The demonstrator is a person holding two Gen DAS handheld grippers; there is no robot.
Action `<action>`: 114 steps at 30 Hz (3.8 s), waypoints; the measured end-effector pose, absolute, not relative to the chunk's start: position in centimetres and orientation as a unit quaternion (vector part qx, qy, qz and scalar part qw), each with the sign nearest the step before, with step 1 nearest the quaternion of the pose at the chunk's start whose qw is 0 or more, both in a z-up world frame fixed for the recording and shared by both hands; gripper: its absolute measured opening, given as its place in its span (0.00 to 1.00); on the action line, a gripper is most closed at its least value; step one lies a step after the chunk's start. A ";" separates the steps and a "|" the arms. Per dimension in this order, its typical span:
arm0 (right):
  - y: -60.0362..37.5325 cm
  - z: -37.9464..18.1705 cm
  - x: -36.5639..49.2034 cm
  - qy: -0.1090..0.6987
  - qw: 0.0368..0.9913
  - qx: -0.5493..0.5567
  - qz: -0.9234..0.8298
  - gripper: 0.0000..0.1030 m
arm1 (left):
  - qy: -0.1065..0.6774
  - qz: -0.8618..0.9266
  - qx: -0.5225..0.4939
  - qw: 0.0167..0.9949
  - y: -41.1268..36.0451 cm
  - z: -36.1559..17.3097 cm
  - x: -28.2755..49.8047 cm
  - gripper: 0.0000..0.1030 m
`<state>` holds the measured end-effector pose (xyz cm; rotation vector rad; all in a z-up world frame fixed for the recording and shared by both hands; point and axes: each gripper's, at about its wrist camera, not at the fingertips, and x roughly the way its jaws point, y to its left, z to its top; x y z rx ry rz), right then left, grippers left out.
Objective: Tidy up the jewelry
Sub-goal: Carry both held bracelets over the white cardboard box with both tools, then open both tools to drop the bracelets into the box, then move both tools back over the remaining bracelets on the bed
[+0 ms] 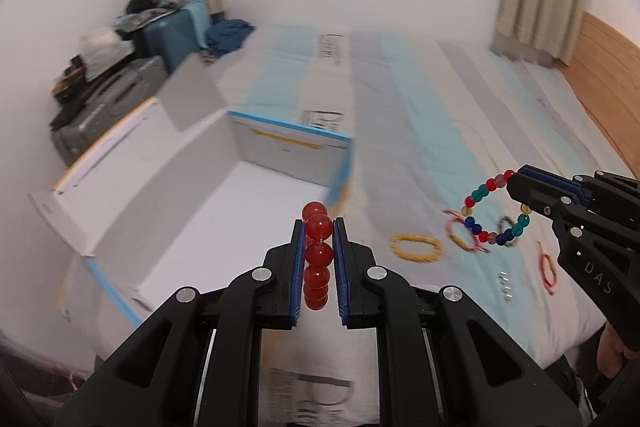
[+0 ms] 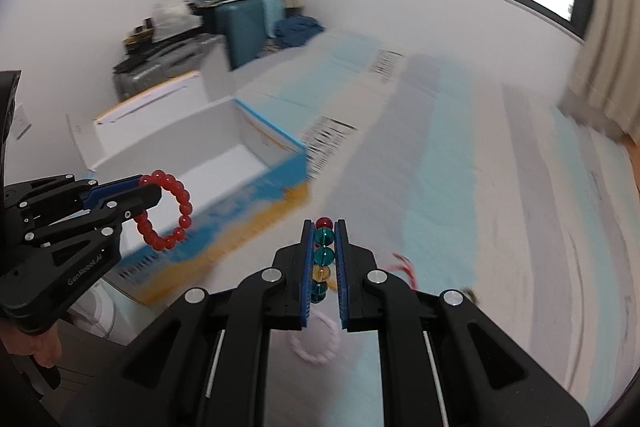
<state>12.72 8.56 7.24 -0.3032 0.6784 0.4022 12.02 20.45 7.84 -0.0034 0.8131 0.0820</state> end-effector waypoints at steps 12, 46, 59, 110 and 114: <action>21.4 6.5 15.2 0.332 0.879 -0.202 0.278 0.09 | 0.412 0.095 -0.036 0.905 30.5 7.7 12.2 0.12; 30.1 -8.8 23.1 0.539 0.716 -0.323 0.304 0.09 | 0.603 0.064 -0.062 0.793 36.5 -5.5 18.9 0.12; 29.4 -8.0 21.8 0.524 0.730 -0.311 0.310 0.39 | 0.569 0.097 -0.063 0.814 37.1 -3.8 18.6 0.56; 2.0 5.5 17.3 0.331 0.913 -0.181 0.155 0.93 | 0.400 0.049 -0.019 0.915 17.2 7.5 16.9 0.94; -1.6 4.8 17.1 0.333 0.919 -0.165 0.130 0.93 | 0.405 0.025 -0.020 0.914 14.9 6.5 16.8 0.94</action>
